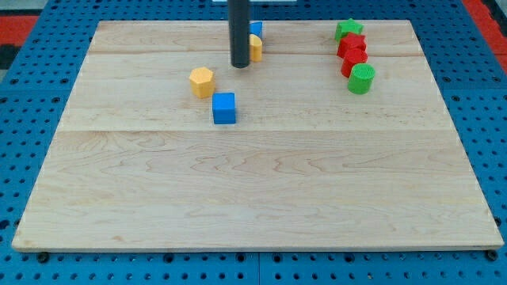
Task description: Push the yellow hexagon to the bottom of yellow heart
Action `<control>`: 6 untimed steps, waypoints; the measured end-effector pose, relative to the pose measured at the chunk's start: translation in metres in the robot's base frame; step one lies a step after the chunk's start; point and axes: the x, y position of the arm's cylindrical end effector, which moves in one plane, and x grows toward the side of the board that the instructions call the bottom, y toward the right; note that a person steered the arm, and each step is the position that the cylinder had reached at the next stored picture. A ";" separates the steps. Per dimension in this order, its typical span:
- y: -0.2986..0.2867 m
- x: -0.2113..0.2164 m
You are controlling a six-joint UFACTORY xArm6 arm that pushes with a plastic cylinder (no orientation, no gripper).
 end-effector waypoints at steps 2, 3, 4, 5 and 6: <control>-0.078 0.018; -0.072 0.078; -0.054 0.094; -0.049 0.069; -0.049 0.047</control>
